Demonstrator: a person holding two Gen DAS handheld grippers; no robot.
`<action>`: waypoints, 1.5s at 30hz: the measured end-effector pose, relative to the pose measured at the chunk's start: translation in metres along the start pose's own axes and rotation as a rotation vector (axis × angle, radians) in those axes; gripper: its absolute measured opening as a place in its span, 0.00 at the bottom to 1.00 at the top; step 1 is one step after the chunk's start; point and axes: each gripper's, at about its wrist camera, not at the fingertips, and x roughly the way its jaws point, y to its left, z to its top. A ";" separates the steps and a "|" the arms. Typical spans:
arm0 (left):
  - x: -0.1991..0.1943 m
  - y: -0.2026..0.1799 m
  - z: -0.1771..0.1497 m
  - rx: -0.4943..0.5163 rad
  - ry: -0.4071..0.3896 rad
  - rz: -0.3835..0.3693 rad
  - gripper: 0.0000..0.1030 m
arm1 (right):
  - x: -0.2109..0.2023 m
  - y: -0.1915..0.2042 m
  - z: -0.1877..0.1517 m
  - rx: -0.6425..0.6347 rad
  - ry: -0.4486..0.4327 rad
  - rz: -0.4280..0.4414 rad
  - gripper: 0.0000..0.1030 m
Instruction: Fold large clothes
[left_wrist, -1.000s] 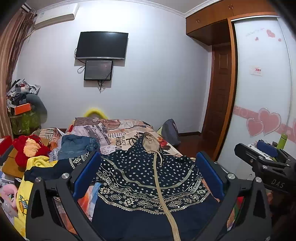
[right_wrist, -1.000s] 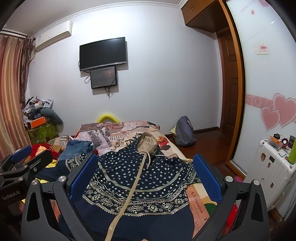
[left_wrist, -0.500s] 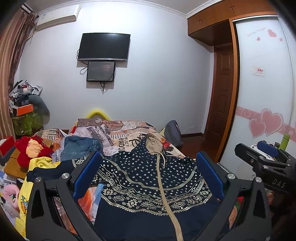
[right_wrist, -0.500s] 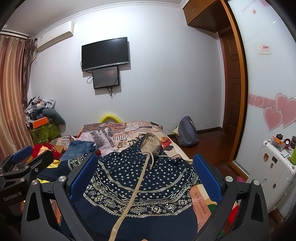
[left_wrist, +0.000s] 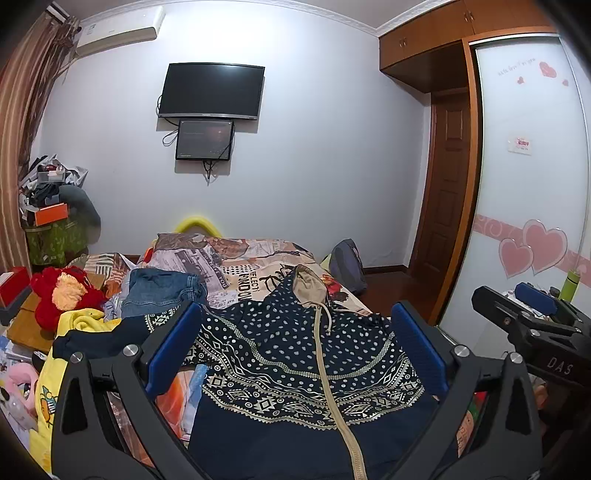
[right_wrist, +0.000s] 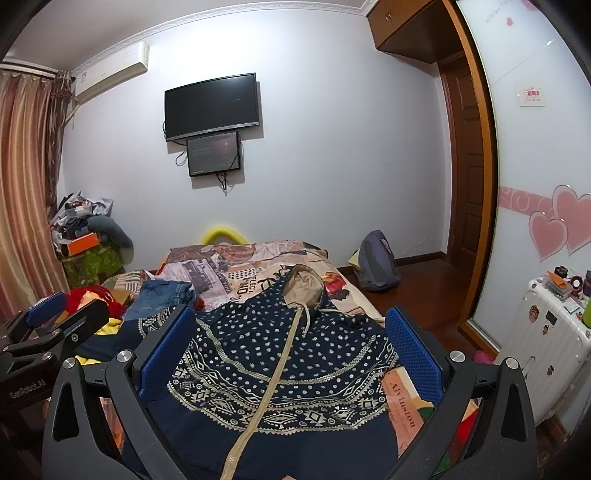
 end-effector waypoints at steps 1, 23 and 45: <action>0.000 0.000 0.000 -0.001 0.000 0.001 1.00 | -0.001 0.001 0.000 -0.001 -0.001 0.000 0.99; 0.006 0.004 -0.001 -0.011 0.004 0.012 1.00 | 0.000 0.002 -0.002 0.000 0.004 0.002 0.99; 0.053 0.048 0.003 -0.057 0.074 0.069 1.00 | 0.051 0.000 0.002 -0.015 0.049 0.020 0.99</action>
